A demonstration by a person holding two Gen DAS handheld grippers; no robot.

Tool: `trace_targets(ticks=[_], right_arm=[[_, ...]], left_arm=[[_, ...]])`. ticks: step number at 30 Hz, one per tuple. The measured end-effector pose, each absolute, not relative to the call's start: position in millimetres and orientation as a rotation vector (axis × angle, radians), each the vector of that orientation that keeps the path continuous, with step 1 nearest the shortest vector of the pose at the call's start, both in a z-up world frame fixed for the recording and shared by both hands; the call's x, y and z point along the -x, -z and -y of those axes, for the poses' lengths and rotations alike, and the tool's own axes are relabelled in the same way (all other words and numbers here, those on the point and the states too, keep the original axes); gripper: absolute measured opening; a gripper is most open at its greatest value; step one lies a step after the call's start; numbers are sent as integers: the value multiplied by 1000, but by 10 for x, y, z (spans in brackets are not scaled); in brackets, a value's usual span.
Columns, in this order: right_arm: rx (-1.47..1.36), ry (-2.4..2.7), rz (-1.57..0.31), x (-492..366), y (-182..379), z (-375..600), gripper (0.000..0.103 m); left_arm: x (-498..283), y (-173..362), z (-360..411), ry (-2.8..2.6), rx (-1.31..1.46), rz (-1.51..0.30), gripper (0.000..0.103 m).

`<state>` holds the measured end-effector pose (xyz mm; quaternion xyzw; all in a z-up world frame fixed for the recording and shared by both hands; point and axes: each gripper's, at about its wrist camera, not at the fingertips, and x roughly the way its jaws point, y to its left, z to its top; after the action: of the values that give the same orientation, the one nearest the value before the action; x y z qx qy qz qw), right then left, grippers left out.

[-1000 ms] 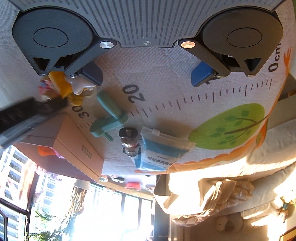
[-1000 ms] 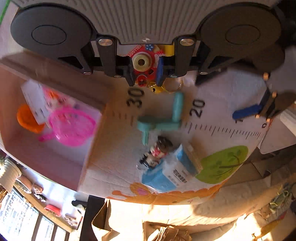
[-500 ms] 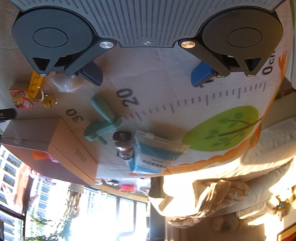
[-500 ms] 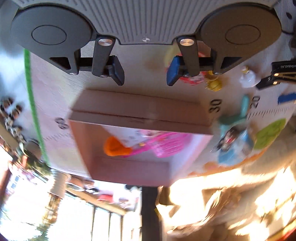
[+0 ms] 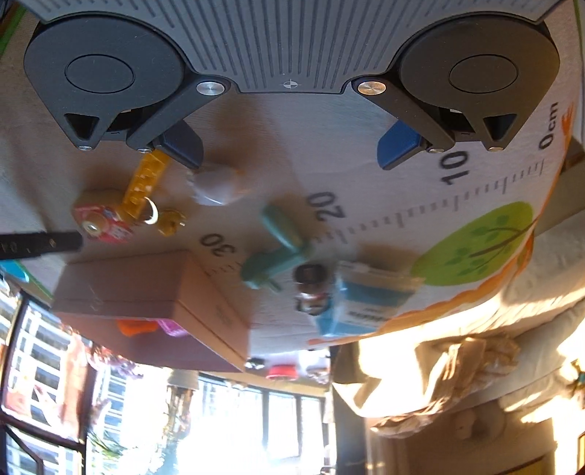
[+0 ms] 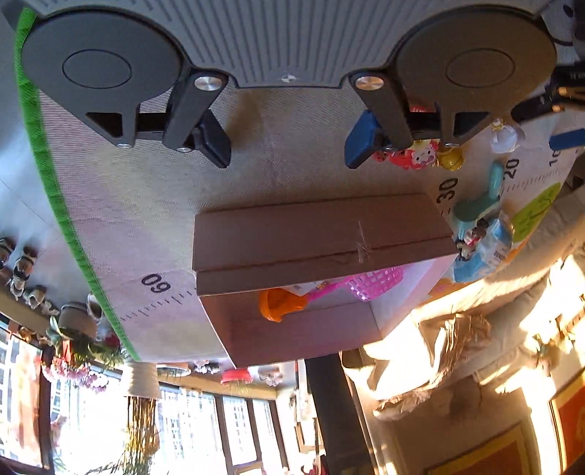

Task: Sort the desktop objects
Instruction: 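Grasp the red cartoon keychain toy with the right tool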

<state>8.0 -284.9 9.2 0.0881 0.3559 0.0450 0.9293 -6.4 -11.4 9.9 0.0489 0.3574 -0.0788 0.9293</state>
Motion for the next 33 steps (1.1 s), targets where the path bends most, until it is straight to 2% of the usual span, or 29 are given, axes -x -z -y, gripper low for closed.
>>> trace_targets(ticks=[5, 16, 22, 27, 33], right_arm=[[-158, -104, -701, -58, -38, 2783, 81], [-98, -74, -716, -59, -48, 2635, 83], [-53, -113, -723, 0, -27, 2497, 90], [-70, -144, -733, 18, -42, 2449, 90], [-177, -308, -713, 79, -151, 2391, 90]], left_arm=[[144, -106, 241, 217, -114, -722, 103], [14, -30, 763, 286, -315, -668, 103], [-137, -83, 454, 133, -230, -655, 103], [-161, -79, 131, 70, -133, -676, 103], [-120, -42, 93, 75, -126, -704, 103]])
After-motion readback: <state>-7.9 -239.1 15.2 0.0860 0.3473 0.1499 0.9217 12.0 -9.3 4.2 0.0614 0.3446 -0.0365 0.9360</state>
